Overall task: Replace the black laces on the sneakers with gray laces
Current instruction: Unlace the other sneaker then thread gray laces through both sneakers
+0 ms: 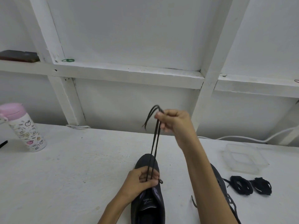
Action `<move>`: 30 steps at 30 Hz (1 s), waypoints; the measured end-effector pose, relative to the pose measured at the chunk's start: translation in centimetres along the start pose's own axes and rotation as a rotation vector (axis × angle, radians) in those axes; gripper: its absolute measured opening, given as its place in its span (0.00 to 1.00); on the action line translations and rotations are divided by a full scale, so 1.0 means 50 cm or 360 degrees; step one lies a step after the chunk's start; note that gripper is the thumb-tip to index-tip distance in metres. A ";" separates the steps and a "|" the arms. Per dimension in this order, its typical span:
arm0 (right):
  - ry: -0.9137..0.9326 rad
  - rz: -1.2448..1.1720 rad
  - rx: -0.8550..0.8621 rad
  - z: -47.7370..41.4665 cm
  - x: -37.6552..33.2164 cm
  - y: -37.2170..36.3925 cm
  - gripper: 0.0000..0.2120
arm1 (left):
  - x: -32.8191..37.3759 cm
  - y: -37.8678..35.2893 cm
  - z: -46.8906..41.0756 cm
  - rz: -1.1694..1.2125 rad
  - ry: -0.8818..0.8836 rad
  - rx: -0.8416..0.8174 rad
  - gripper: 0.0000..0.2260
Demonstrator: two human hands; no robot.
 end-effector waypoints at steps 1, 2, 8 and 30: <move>0.0047 -0.0041 0.0021 -0.016 -0.017 0.000 0.06 | 0.002 0.001 -0.001 -0.0016 -0.0002 -0.0006 0.09; 0.0076 -0.0092 0.0036 -0.030 -0.026 -0.002 0.05 | 0.002 0.001 -0.002 -0.0031 -0.0006 -0.0015 0.09; -0.0218 0.0333 0.0060 -0.063 0.076 0.007 0.07 | 0.025 0.008 0.000 0.0086 -0.0017 -0.0043 0.05; -0.0141 0.0322 -0.0101 0.071 0.112 -0.005 0.08 | 0.006 0.019 0.004 -0.0325 0.0045 -0.0031 0.24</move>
Point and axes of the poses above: each hand's wrist, its own z-axis away from the middle knuckle, its own y-axis out of the back of the hand, x = y × z, the point moved 1 cm from there along -z, towards the middle knuckle
